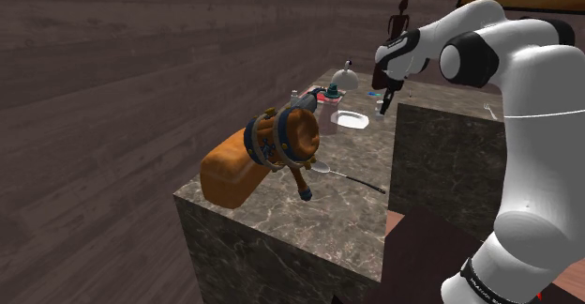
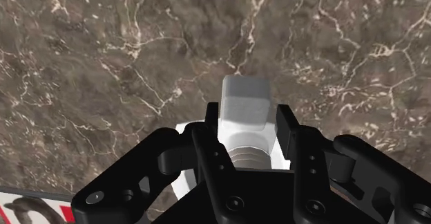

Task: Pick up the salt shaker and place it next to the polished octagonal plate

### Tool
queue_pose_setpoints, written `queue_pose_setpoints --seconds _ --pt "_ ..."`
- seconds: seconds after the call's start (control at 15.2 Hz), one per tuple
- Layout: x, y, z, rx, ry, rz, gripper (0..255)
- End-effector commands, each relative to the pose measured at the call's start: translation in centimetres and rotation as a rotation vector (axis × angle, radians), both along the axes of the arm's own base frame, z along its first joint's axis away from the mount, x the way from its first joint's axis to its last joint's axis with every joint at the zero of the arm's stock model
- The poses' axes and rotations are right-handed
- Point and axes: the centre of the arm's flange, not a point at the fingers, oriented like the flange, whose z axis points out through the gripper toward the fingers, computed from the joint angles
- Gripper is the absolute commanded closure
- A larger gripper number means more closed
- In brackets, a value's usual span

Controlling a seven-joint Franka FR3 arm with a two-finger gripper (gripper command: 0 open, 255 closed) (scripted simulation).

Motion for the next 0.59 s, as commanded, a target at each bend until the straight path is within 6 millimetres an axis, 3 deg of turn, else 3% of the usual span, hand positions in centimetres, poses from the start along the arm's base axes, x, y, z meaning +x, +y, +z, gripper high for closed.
queue_pose_setpoints --seconds 0.0,0.33,0.53 --pt "-0.2 0.0 -1.0 0.000 0.000 0.000 255" --pt "-0.2 0.0 -3.8 0.000 0.000 0.000 255" --pt "-0.2 0.0 -3.8 0.000 0.000 0.000 255"
